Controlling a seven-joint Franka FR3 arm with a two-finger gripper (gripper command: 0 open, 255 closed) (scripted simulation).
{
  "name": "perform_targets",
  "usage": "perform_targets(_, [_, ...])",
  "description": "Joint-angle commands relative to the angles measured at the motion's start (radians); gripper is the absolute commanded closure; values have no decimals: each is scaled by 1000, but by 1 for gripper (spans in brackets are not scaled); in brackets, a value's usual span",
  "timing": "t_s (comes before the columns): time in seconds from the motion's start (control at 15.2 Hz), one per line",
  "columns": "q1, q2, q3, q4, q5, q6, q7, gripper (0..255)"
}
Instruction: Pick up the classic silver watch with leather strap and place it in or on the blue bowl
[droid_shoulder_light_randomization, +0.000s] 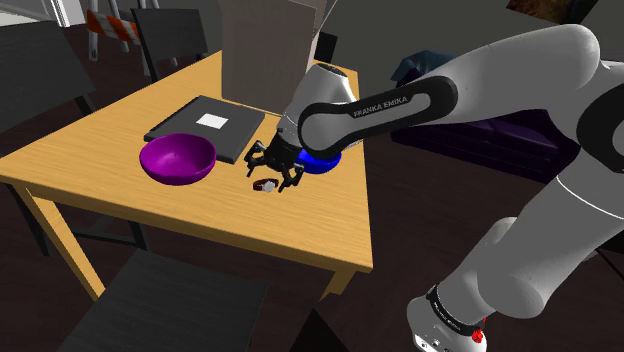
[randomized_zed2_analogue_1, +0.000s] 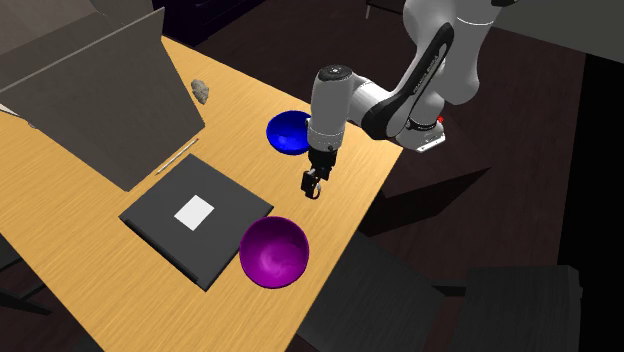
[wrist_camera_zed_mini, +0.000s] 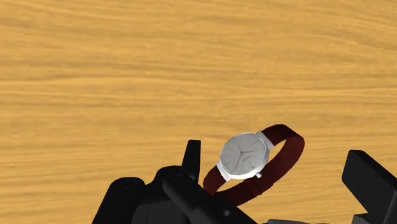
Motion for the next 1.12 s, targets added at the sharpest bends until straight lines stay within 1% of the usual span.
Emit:
perform_targets(0.0, [1,7,1,-3,0,12,1,0])
perform_targets(0.4, [1,7,1,-3,0,11,1,0])
perform_targets(0.46, [1,7,1,-3,0,11,1,255])
perform_targets(1.06, [1,8,1,-3,-1,11,1,255])
